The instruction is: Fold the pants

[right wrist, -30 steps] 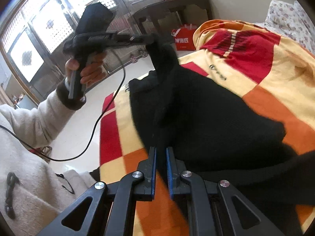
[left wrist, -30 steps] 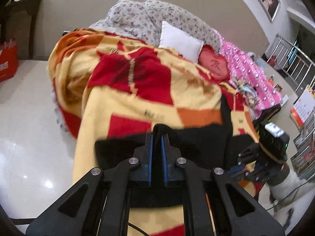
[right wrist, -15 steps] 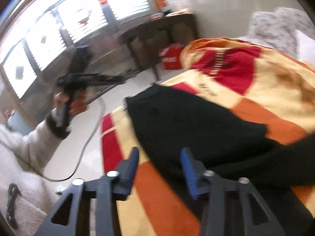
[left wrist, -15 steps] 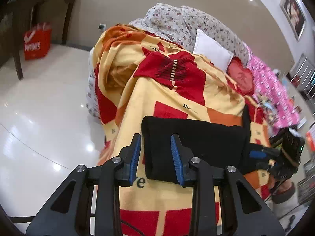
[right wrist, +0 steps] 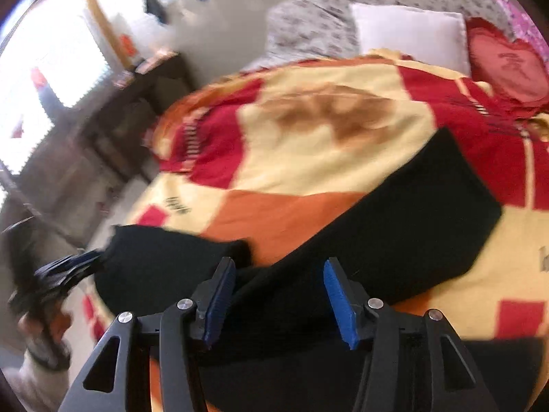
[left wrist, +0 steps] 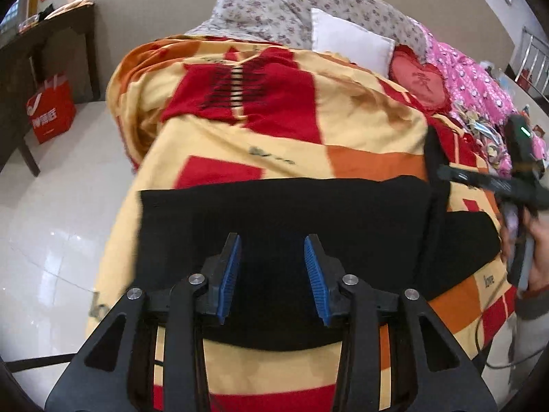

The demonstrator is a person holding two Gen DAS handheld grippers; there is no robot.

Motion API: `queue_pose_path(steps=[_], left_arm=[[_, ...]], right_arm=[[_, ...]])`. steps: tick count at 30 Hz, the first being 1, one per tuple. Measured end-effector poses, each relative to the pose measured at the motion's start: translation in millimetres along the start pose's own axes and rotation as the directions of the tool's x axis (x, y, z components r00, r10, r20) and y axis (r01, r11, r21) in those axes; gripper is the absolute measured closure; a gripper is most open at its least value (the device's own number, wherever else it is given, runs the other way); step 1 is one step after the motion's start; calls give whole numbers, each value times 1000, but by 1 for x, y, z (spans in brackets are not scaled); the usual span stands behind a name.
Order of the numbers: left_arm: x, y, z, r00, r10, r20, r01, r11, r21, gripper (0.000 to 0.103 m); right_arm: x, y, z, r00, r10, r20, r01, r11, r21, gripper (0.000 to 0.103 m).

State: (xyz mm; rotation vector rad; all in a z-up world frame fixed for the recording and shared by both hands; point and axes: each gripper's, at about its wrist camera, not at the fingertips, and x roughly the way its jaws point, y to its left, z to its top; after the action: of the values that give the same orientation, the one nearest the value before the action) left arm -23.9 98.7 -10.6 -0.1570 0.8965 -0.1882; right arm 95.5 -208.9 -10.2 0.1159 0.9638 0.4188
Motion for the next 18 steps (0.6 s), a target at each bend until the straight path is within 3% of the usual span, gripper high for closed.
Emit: queue_pose_path(steps=[5,7,9,14,18], left_arm=[[10,-34,4,999,-48,-9,48,998,31,64],[13,-50,7,994,-109,-22,110,993,39,50],[16,-66,9,986,-164,-29,165,986,41,47],[27,-107,11,975,-217,-55,222,967,123,47],[48,-134,11,979,-184,-92,199,961,190,47]], right_arm=[[25,-11,30,982,-129,-137,141,987,79,51],[26,-9,38,982,-146,-123,155,986,68,51],[26,-8,42,978,-175,-117,184,980,76,51],[31,-16,37,975,-165,-149,180,979,99,51],[34,-18,37,976,-152,-154,168,981,101,51]])
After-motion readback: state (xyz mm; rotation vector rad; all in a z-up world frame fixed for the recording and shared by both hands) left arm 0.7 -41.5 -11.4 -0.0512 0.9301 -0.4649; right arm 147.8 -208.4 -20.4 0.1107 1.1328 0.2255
